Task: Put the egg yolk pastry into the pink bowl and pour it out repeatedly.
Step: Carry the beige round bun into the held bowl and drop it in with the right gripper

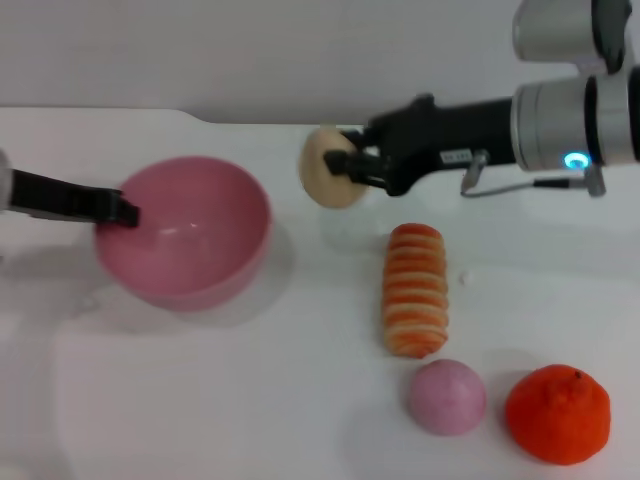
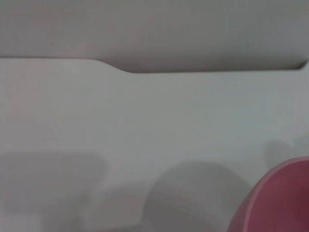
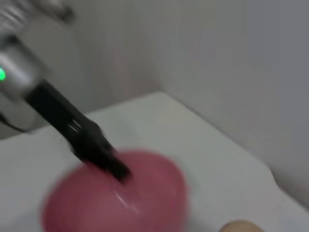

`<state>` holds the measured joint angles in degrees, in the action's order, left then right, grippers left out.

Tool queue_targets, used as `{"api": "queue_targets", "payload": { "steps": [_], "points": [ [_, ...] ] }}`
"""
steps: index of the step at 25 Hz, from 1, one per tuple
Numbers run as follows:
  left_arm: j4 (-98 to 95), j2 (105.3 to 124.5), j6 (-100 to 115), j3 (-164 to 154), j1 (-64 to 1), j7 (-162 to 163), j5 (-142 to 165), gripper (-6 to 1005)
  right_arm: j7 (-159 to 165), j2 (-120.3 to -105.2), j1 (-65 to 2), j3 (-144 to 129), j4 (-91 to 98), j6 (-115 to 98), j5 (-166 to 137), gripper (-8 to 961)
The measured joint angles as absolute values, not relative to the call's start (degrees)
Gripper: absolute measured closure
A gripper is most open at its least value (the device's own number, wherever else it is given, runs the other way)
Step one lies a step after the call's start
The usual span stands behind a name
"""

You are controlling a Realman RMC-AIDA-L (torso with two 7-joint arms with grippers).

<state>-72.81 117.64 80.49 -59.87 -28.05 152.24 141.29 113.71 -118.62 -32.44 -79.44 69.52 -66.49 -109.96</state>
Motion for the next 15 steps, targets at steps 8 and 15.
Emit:
{"api": "queue_targets", "payload": {
  "steps": [8, 15],
  "points": [
    [-69.7, 118.23, 78.0, -69.2, -31.3, 153.1, 138.8, 1001, 113.5, -118.82, -36.4, -87.1, 73.0, -68.7, -111.1, 760],
    [-69.6, 118.04, 77.2, -70.2, -31.9, 153.1, 137.0, 1000, 113.9, -119.01, -36.4, -89.8, 72.8, -68.3, -112.7, 695]
  ]
}}
